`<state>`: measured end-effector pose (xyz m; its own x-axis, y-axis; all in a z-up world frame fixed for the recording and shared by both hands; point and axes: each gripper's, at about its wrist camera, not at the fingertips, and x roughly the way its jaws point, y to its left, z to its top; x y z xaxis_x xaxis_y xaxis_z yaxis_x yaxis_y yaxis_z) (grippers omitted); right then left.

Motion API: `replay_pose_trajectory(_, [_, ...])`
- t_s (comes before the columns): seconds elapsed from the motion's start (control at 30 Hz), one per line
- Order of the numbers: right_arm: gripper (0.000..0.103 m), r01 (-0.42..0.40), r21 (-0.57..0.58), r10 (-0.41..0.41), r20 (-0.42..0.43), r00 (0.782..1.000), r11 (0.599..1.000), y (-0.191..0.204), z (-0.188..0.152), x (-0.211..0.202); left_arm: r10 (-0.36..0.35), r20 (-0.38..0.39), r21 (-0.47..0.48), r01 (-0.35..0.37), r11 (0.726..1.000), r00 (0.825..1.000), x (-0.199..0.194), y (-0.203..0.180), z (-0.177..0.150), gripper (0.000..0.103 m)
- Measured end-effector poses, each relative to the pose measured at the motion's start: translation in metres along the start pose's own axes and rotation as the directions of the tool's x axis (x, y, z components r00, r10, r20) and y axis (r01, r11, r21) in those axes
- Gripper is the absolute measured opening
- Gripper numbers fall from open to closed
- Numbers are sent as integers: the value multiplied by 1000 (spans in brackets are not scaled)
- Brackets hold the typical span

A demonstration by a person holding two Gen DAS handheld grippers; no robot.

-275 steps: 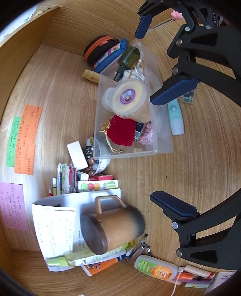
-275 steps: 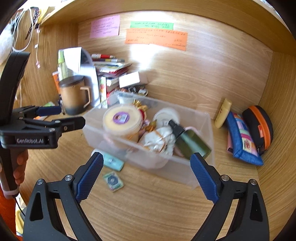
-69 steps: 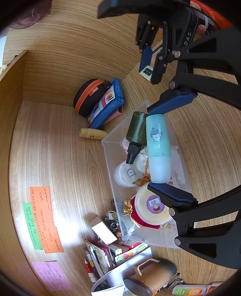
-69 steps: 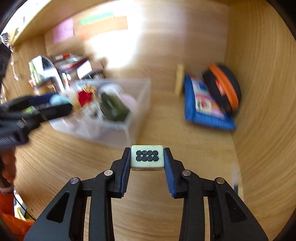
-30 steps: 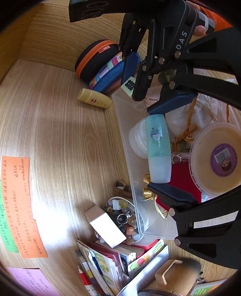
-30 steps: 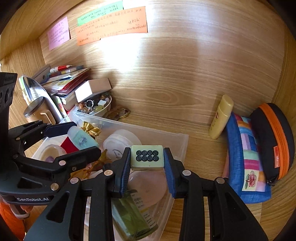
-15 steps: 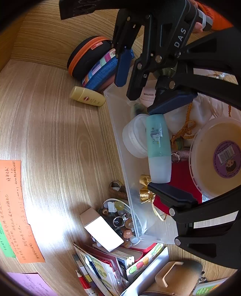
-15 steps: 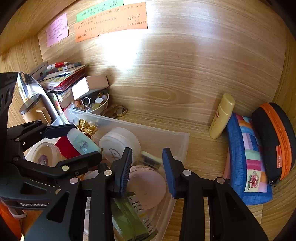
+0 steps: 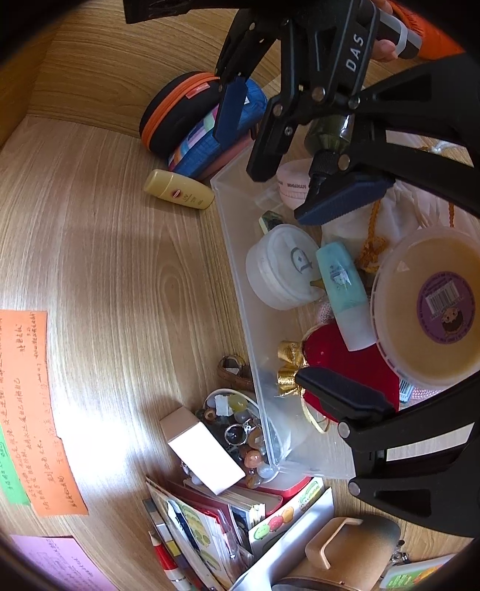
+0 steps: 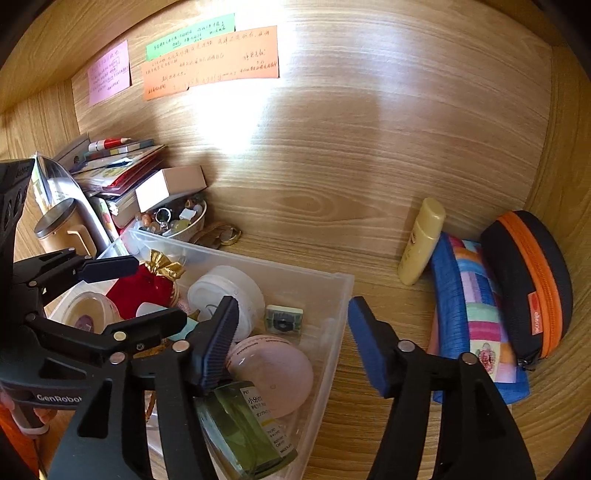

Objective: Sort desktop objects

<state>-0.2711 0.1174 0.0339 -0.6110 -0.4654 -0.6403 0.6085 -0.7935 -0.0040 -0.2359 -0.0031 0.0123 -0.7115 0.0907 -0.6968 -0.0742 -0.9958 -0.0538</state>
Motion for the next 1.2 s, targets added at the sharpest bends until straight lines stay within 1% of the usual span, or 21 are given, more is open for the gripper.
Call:
replay_pose_trajectory(0.07, [62,3,4,-3,8,1000,1000,-1,0,-3,3,6,-1,-3,1000,1000,-1,2,0,85])
replay_pose_trajectory(0.1, [65,9,5,-9,14,1000,1000,-2,1,-5,3,9,0,-3,1000,1000,-3,2,1,86])
replay_pose_trajectory(0.17, [70,24,3,-24,21,999,1000,-2,2,-10,0,16,6,-1,1000,1000,-7,1,1,88])
replay_pose_trajectory(0.23, [72,40,1,-40,36,999,999,-2,2,-17,6,25,12,-6,1000,1000,-13,0,2,90])
replay_pose_trajectory(0.27, [76,47,0,-47,43,998,999,-1,2,-21,9,29,15,-10,1000,1000,-16,0,2,91])
replay_pose_trajectory(0.3, [83,56,-1,-56,49,997,998,-1,3,-25,14,31,17,-15,1000,999,-20,-1,2,92])
replay_pose_trajectory(0.4, [95,85,5,-86,65,994,996,-1,2,-37,31,41,20,-32,999,999,-30,-2,2,92])
replay_pose_trajectory(0.43, [97,89,7,-89,68,994,996,-1,2,-41,38,45,19,-39,999,998,-33,-3,1,92])
replay_pose_trajectory(0.6, [102,119,9,-119,72,990,993,3,-5,-55,79,77,14,-80,997,994,-53,-3,-9,94])
replay_pose_trajectory(0.77, [102,147,-5,-147,75,986,989,12,-18,-68,82,140,-1,-83,997,987,-84,-3,-23,98])
replay_pose_trajectory(0.83, [102,146,-6,-145,80,986,989,16,-23,-75,98,167,-7,-98,995,981,-95,-5,-28,99])
replay_pose_trajectory(0.97, [102,134,-7,-132,107,985,991,27,-33,-95,140,225,-9,-141,990,964,-122,-13,-38,101])
replay_pose_trajectory(1.1, [103,106,-13,-102,153,983,994,40,-42,-119,131,263,-24,-130,991,956,-145,-17,-50,102])
replay_pose_trajectory(1.2, [103,113,-31,-105,181,978,993,50,-47,-134,136,271,-37,-130,991,953,-155,-16,-57,102])
